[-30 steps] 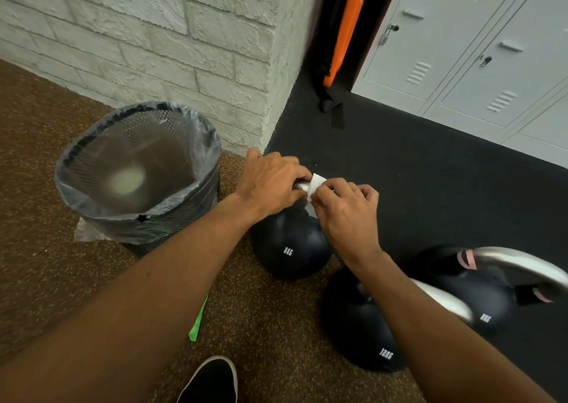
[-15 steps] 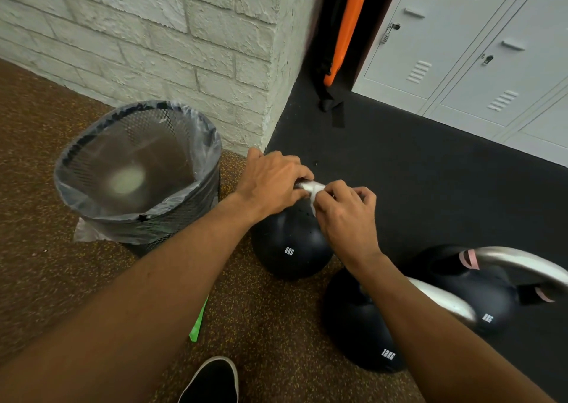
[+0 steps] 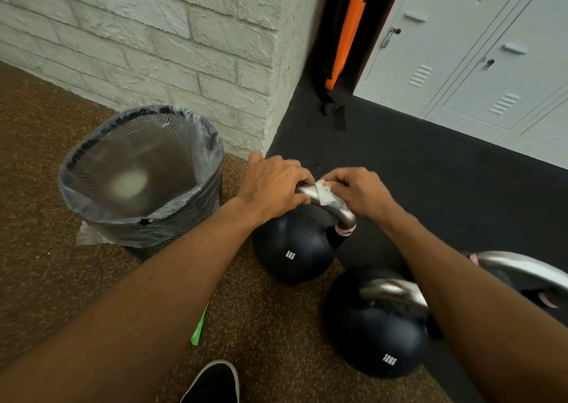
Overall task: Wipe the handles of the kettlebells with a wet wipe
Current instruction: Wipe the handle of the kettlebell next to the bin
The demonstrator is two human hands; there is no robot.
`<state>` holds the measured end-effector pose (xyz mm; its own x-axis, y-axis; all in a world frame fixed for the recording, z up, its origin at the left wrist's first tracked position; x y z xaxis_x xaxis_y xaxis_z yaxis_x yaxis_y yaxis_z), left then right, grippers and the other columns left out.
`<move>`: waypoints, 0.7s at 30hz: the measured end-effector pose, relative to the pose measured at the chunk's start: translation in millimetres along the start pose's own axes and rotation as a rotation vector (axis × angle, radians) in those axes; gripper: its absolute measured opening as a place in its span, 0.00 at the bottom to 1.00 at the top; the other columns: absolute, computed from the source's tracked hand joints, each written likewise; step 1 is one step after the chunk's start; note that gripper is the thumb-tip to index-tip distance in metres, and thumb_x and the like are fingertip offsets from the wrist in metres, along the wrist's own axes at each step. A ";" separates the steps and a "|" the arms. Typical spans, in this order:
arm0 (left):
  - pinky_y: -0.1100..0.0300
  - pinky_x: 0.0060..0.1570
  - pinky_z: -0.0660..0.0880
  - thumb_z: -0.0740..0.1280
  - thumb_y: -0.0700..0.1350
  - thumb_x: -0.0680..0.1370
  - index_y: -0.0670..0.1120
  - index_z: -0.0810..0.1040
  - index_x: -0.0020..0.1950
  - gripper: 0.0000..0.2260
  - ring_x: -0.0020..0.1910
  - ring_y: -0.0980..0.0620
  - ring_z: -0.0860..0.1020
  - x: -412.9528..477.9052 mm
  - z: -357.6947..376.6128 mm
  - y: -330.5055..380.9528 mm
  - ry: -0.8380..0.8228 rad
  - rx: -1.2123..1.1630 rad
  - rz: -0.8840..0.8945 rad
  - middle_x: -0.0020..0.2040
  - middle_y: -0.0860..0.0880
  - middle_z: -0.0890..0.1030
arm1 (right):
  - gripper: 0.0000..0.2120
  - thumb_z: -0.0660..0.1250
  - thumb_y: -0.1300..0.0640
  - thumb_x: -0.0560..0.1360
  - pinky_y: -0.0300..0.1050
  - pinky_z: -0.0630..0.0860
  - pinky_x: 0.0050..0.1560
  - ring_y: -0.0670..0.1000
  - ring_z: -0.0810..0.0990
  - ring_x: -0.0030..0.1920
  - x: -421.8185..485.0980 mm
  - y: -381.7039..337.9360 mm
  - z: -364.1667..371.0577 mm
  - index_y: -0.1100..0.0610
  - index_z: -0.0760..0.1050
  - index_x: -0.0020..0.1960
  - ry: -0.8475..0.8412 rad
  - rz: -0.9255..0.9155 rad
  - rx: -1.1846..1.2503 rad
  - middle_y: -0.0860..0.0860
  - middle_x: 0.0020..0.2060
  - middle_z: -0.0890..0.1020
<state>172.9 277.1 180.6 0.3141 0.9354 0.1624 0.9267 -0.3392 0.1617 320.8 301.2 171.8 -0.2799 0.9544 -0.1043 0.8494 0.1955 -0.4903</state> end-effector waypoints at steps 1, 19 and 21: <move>0.50 0.51 0.62 0.69 0.65 0.73 0.61 0.77 0.63 0.20 0.54 0.52 0.77 0.9 -0.1 -0.4 -0.008 -0.006 -0.007 0.55 0.58 0.80 | 0.07 0.65 0.52 0.79 0.42 0.75 0.43 0.47 0.81 0.46 7.1 -2.4 2.1 0.47 0.82 0.51 -0.038 -0.006 -0.005 0.45 0.44 0.84; 0.46 0.60 0.67 0.72 0.65 0.70 0.57 0.65 0.75 0.36 0.60 0.54 0.79 7.3 3.4 -8.9 -0.109 -0.149 -0.019 0.59 0.60 0.82 | 0.07 0.65 0.51 0.79 0.44 0.76 0.41 0.47 0.80 0.41 -8.5 3.7 -2.9 0.48 0.82 0.52 0.036 0.035 -0.006 0.45 0.42 0.83; 0.46 0.59 0.68 0.71 0.68 0.70 0.58 0.64 0.76 0.38 0.59 0.54 0.79 7.4 1.8 -8.5 -0.134 -0.160 -0.001 0.59 0.60 0.82 | 0.07 0.65 0.52 0.79 0.41 0.73 0.36 0.46 0.79 0.39 -17.8 19.4 -6.2 0.48 0.82 0.51 0.041 0.087 0.020 0.45 0.40 0.83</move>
<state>167.7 287.0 178.7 0.3475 0.9371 0.0334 0.8858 -0.3397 0.3160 345.0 289.4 169.5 -0.1863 0.9760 -0.1124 0.8608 0.1070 -0.4976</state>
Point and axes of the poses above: each hand's wrist, its own x-axis towards the middle knuckle, its own z-axis out of the palm, y = z × x, the point moved 8 cm from there along x, towards the middle knuckle
